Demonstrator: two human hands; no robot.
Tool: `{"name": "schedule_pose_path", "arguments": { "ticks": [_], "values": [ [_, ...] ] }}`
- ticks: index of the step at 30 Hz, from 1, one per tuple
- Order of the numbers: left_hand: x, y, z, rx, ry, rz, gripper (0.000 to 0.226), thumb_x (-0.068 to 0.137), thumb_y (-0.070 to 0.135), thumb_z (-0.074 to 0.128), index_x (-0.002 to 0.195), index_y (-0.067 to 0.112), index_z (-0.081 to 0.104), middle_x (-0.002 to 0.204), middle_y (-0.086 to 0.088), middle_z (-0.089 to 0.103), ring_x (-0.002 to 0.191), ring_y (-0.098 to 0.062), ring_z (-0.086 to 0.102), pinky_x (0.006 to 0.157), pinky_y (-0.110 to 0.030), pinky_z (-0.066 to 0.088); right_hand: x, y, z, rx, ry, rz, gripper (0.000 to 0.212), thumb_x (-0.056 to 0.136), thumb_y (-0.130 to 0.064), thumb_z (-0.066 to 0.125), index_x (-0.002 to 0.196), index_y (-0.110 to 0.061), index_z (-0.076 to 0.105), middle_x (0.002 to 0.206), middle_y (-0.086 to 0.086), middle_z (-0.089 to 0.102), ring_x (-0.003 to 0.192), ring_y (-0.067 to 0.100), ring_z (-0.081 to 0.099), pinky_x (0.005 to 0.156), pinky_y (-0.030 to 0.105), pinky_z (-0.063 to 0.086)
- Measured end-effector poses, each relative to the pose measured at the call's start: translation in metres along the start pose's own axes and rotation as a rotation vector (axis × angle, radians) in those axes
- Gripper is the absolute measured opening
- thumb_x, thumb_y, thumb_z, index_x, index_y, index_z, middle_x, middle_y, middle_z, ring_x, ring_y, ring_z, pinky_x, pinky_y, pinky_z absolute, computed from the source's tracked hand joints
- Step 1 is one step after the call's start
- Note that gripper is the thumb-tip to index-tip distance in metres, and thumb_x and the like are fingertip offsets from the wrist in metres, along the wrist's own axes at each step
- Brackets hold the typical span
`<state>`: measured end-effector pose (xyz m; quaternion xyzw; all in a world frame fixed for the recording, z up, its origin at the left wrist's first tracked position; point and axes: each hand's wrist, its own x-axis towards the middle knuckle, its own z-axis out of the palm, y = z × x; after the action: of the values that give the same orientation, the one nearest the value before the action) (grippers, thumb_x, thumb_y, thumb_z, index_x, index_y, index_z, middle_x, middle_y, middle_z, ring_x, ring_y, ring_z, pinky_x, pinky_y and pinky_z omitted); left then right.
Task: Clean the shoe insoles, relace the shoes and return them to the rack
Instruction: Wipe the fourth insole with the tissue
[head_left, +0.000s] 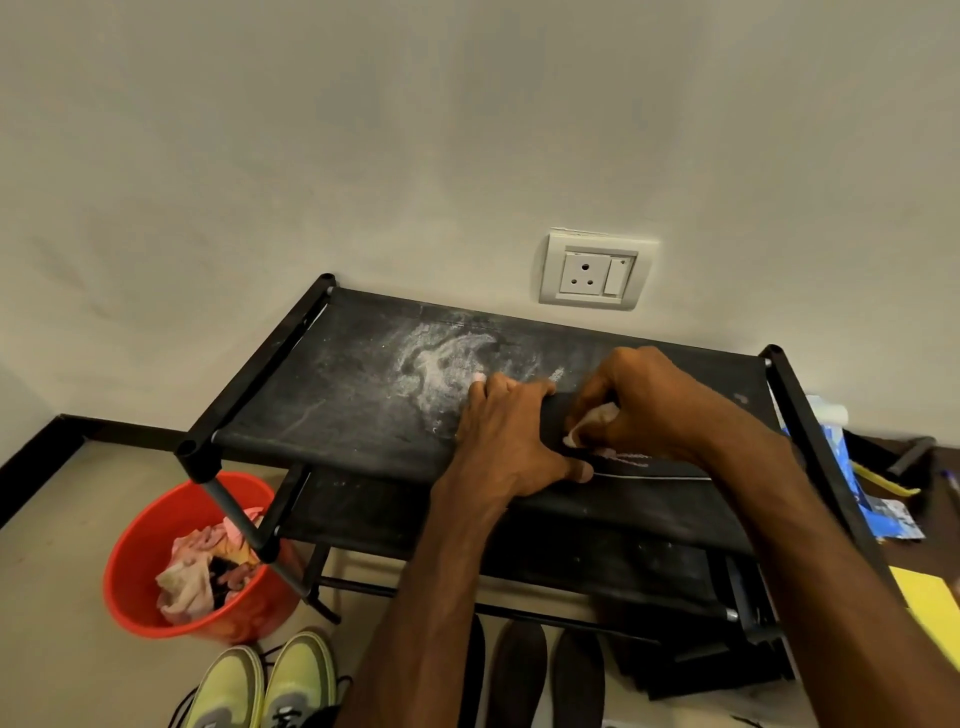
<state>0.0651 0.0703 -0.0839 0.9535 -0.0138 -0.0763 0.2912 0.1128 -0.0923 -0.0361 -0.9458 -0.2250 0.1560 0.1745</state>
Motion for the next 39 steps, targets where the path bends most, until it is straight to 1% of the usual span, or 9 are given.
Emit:
{"name": "schedule_pose_path", "arguments": {
  "ticks": [5,12,14,20,22,26,31,35,39],
  "values": [
    [0.001,-0.003,0.001,-0.008,-0.040,0.000,0.094,0.070,0.057,0.084,0.150,0.033,0.039,0.147,-0.008,0.035,0.142,-0.030,0.024,0.117,-0.047,0.030,0.009,0.009,0.010,0.068,0.159,0.034,0.018,0.087,-0.017,0.080,0.101,-0.028,0.082,0.109,-0.006,0.076,0.098,0.013,0.069,0.090,0.037,0.061],
    [0.003,-0.003,0.002,-0.012,-0.021,-0.005,0.101,0.067,0.055,0.088,0.152,0.032,0.039,0.148,-0.007,0.037,0.140,-0.027,0.027,0.115,-0.044,0.033,-0.008,0.012,-0.003,0.028,-0.130,-0.085,0.013,0.086,-0.019,0.080,0.093,-0.030,0.083,0.093,-0.014,0.078,0.089,0.002,0.071,0.084,0.026,0.061],
    [0.002,-0.003,0.001,-0.014,-0.020,-0.001,0.100,0.067,0.054,0.088,0.152,0.032,0.040,0.148,-0.006,0.037,0.139,-0.026,0.027,0.114,-0.043,0.034,-0.010,0.014,-0.004,0.016,-0.145,-0.089,0.012,0.085,-0.021,0.081,0.092,-0.030,0.083,0.094,-0.015,0.077,0.091,0.001,0.070,0.085,0.025,0.060],
    [0.000,-0.003,0.001,-0.009,-0.022,-0.002,0.097,0.069,0.057,0.085,0.152,0.032,0.040,0.147,-0.008,0.036,0.140,-0.029,0.026,0.115,-0.043,0.032,0.010,0.019,0.017,0.087,0.265,0.019,0.019,0.090,-0.016,0.076,0.103,-0.029,0.081,0.105,-0.006,0.077,0.092,0.009,0.069,0.087,0.029,0.059],
    [0.000,-0.003,0.001,-0.011,-0.022,-0.003,0.097,0.069,0.057,0.085,0.151,0.032,0.041,0.146,-0.009,0.037,0.141,-0.029,0.025,0.116,-0.044,0.032,0.016,0.022,0.021,0.099,0.301,0.044,0.020,0.092,-0.015,0.073,0.104,-0.029,0.081,0.105,-0.006,0.077,0.090,0.010,0.070,0.088,0.032,0.060],
    [0.001,-0.002,0.000,-0.013,-0.025,-0.008,0.098,0.069,0.056,0.086,0.151,0.031,0.041,0.147,-0.008,0.037,0.139,-0.028,0.026,0.114,-0.044,0.033,0.009,0.015,0.013,0.067,0.128,0.003,0.018,0.093,-0.014,0.071,0.104,-0.025,0.081,0.106,-0.005,0.077,0.094,0.010,0.069,0.088,0.030,0.060],
    [0.002,-0.003,0.002,-0.008,-0.014,-0.003,0.102,0.066,0.055,0.088,0.153,0.031,0.039,0.147,-0.007,0.037,0.138,-0.027,0.027,0.112,-0.043,0.033,-0.012,0.010,-0.003,0.068,-0.143,-0.069,0.011,0.087,-0.019,0.079,0.091,-0.028,0.084,0.091,-0.012,0.078,0.087,0.003,0.072,0.083,0.029,0.061],
    [0.002,-0.004,0.001,-0.008,-0.009,0.008,0.100,0.068,0.056,0.087,0.152,0.030,0.040,0.146,-0.007,0.038,0.138,-0.027,0.028,0.115,-0.043,0.034,-0.001,0.013,0.008,0.062,0.074,-0.039,0.013,0.086,-0.020,0.080,0.094,-0.030,0.083,0.098,-0.011,0.077,0.089,0.005,0.069,0.084,0.028,0.061],
    [0.001,-0.006,0.002,-0.016,0.006,0.010,0.099,0.067,0.058,0.086,0.151,0.031,0.042,0.145,-0.007,0.039,0.139,-0.028,0.029,0.116,-0.045,0.033,0.017,0.025,0.024,0.104,0.361,0.091,0.015,0.090,-0.018,0.075,0.099,-0.027,0.082,0.101,-0.004,0.078,0.089,0.012,0.070,0.086,0.039,0.061]
  ]
}}
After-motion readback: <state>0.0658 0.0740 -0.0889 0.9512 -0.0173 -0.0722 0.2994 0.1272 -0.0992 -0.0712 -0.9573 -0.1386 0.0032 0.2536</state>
